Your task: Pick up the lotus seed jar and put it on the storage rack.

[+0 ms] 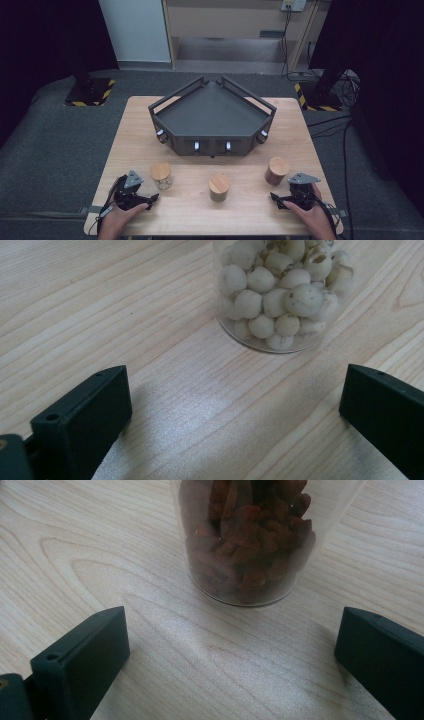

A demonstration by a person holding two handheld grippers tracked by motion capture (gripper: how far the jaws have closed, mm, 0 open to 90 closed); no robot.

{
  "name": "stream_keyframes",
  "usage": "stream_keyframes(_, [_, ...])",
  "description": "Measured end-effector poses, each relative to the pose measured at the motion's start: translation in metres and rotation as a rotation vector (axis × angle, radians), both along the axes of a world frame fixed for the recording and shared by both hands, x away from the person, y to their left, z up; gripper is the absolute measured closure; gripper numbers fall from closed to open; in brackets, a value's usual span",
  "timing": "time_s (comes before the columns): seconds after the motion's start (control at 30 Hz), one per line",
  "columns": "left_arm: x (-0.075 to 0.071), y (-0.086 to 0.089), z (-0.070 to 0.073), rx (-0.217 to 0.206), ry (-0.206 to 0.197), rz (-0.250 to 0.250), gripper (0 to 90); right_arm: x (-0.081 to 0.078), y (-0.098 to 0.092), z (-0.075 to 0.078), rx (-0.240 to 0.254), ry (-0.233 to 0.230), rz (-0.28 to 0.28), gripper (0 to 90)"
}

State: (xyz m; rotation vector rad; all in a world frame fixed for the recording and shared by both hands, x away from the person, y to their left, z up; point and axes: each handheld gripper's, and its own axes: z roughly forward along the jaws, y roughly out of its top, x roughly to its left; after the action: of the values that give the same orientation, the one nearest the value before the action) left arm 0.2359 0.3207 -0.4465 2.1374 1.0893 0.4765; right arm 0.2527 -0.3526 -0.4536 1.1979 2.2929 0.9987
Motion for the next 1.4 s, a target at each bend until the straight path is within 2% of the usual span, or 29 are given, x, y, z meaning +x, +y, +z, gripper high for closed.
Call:
stream_keyframes(0.53, [0.0, 0.001, 0.0, -0.002, -0.002, -0.005, 0.0, -0.001, 0.0, 0.0, 0.0, 0.0, 0.0, 1.5])
stream_keyframes(0.63, [-0.001, 0.003, 0.0, -0.014, -0.005, -0.018, 1.9, -0.001, 0.0, 0.0, 0.0, 0.0, 0.001, 1.5])
stream_keyframes(0.9, [-0.004, 0.001, 0.002, -0.025, -0.032, -0.034, 2.2, -0.001, 0.0, 0.0, 0.0, 0.001, 0.002, 1.5])
stream_keyframes(1.4, [-0.001, -0.007, 0.001, -0.03, -0.058, -0.063, 2.1, -0.001, 0.0, 0.0, -0.001, 0.001, 0.002, 1.5])
